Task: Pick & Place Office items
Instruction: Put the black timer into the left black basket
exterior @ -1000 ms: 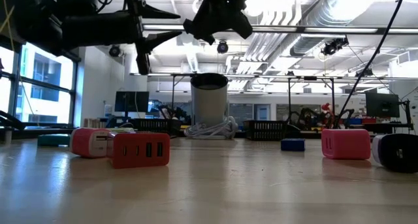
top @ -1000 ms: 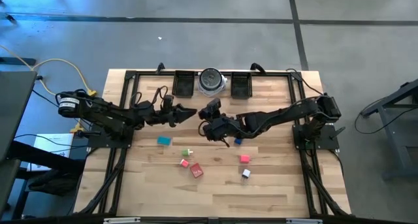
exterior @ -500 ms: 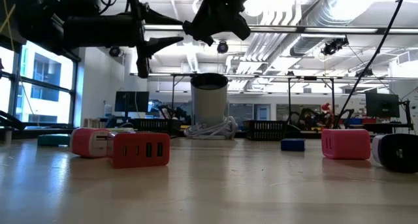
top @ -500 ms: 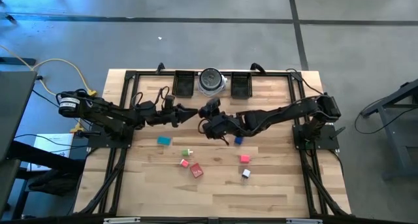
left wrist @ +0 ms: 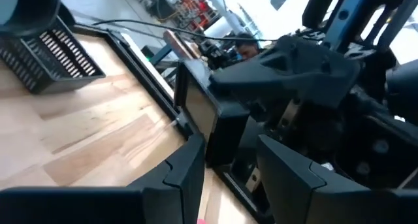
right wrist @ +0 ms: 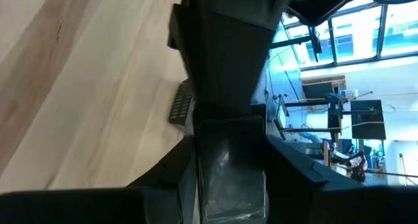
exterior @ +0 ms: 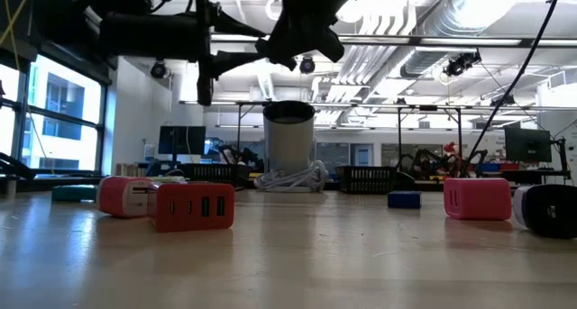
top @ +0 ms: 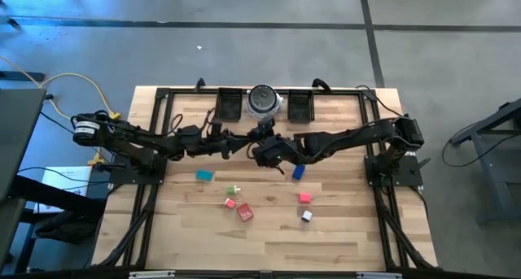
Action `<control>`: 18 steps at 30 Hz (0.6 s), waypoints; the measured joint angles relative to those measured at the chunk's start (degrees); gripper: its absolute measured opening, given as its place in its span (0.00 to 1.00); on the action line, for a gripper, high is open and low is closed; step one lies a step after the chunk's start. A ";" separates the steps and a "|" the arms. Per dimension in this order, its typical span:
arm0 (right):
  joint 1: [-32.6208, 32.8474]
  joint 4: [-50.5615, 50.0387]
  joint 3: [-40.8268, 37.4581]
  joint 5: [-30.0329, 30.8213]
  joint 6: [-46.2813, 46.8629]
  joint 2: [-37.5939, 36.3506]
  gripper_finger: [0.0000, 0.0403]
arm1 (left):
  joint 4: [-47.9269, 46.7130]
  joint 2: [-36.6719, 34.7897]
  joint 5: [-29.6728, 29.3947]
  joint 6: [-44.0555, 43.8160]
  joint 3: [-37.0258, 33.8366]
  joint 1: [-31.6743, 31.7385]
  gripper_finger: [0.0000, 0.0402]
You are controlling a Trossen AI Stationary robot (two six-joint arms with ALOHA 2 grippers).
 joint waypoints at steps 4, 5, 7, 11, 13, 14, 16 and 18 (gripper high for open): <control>-0.03 -0.87 0.00 -0.09 0.97 -0.07 0.33 | -0.22 0.01 -0.20 0.21 0.69 0.02 0.33; 0.00 -1.01 0.02 -0.11 1.11 -0.07 0.33 | -0.22 0.01 -0.29 0.21 0.72 0.02 0.33; 0.03 -1.26 0.02 -0.28 1.12 -0.07 0.33 | -0.33 0.01 -1.22 0.21 0.81 0.02 0.33; 0.01 -1.53 0.02 -0.29 1.21 -0.07 0.33 | -0.46 0.61 -1.67 -0.38 0.99 0.02 0.33; 0.01 -1.96 0.02 -0.29 1.39 -0.07 0.33 | -0.73 1.59 -1.68 -1.24 1.18 0.02 0.33; -0.06 -2.00 0.02 -0.27 1.61 -0.07 0.33 | -0.61 2.59 -1.68 -1.64 1.59 0.02 0.33; -0.29 -2.23 0.02 -0.27 1.88 -0.06 0.33 | -0.64 4.92 -1.55 -2.74 2.61 0.02 0.33; -0.32 -2.87 0.02 -0.29 2.50 -0.04 0.33 | -0.10 7.60 -1.06 -3.73 4.12 0.02 0.33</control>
